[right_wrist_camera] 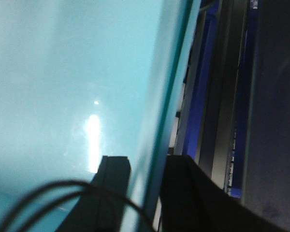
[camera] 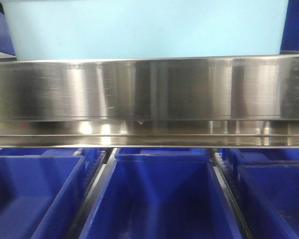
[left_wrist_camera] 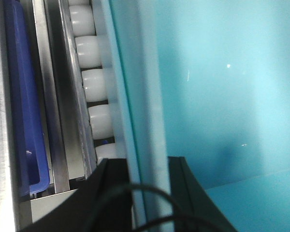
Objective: Move two blue bins to right shelf middle
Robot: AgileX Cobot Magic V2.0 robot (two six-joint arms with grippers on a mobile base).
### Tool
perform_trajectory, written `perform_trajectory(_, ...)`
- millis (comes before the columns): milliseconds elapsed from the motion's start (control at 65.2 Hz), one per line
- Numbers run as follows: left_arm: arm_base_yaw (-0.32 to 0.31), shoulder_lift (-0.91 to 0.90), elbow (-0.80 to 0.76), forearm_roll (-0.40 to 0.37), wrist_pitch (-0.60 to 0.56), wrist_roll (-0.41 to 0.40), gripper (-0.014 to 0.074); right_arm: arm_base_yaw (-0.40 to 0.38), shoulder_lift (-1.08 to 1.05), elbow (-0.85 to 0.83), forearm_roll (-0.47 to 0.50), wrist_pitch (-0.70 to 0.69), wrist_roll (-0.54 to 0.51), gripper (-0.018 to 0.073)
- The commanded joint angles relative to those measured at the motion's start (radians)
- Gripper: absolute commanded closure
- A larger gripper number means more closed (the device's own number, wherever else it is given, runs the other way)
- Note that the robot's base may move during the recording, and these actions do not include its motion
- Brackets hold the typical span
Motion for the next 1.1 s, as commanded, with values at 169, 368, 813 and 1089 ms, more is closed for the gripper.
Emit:
perform_trajectory(169, -0.006, -0.01, -0.005, -0.063, -0.003, 0.01, 0.0706, 0.001, -0.005, -0.001, 0.001, -0.013, 0.008, 0.0713)
perform_trajectory(368, -0.006, -0.04, -0.099, -0.069, 0.004, 0.01, 0.0706, 0.001, -0.025, -0.074, 0.001, -0.023, 0.008, 0.0713)
perform_trajectory(813, -0.006, -0.097, -0.361, -0.083, -0.007, 0.01, 0.0706, 0.001, -0.025, -0.375, -0.009, -0.028, -0.014, 0.0713)
perform_trajectory(1089, -0.006, -0.097, -0.381, -0.086, -0.039, 0.01, 0.0706, 0.001, -0.021, -0.394, -0.014, -0.044, -0.014, 0.0713)
